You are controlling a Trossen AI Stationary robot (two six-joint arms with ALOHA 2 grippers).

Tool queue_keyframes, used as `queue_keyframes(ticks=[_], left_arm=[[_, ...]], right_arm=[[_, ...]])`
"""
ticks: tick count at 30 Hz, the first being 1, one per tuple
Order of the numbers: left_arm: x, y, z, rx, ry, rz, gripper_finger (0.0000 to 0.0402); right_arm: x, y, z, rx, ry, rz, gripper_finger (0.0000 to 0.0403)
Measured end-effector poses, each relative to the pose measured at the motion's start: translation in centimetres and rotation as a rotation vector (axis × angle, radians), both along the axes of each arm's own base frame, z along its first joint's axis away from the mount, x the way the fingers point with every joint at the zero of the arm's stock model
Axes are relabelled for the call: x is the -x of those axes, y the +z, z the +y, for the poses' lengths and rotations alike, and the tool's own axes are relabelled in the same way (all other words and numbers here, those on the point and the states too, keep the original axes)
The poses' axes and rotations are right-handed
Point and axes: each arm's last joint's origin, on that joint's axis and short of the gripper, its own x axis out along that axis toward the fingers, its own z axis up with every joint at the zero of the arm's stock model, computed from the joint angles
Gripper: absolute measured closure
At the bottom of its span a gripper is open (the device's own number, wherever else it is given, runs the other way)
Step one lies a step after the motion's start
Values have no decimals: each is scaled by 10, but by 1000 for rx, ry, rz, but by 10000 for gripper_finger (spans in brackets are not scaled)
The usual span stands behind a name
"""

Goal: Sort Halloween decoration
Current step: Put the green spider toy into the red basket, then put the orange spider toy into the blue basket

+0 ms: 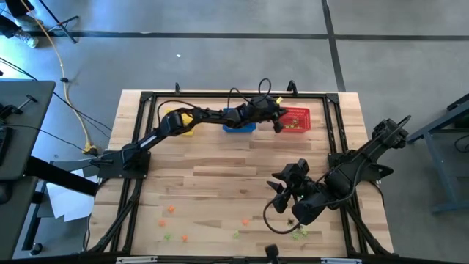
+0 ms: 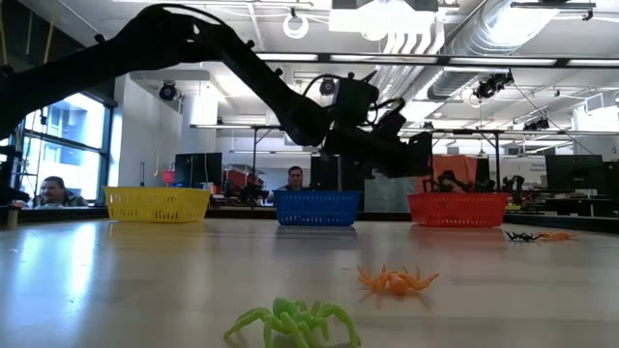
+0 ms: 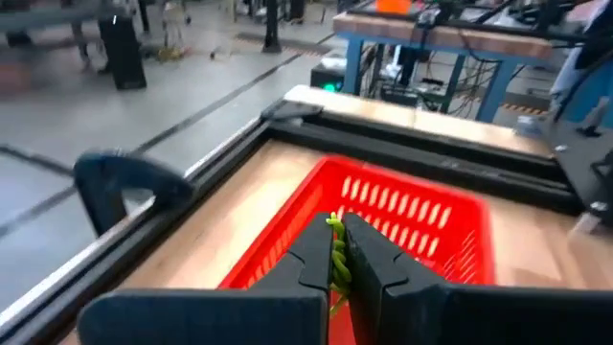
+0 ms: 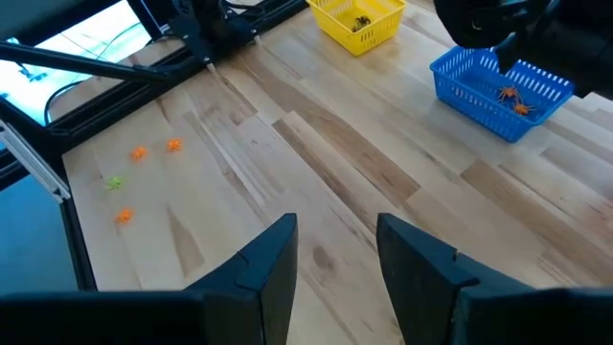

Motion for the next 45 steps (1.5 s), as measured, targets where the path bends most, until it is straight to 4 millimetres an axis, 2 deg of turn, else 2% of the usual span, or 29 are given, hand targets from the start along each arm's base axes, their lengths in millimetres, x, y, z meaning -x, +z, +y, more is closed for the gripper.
queue_keyframes(ticks=[8, 21, 24, 28, 33, 37, 41, 45], left_arm=[[3, -5, 5, 32, 14, 44, 386], [2, -2, -1, 100, -153, 26, 260], [3, 17, -3, 128, -189, -10, 251], [8, 56, -6, 67, -259, -50, 260], [16, 97, -28, -4, -366, 15, 277], [35, 122, -49, -25, -416, 218, 286], [60, 135, -73, -20, -477, 455, 294], [87, 135, -97, 11, -474, 754, 299]], right_arm=[[0, 0, 0, 0, 0, 0, 260], [0, 0, 0, -8, 6, 7, 260], [1, -2, 2, -74, 57, 61, 260], [1, -3, 5, -139, 95, 103, 260], [1, -4, 7, -202, 129, 139, 260], [1, -5, 7, -242, 135, 156, 260], [0, -4, 6, -234, 134, 153, 260], [-2, -5, 4, -303, 98, 152, 260]])
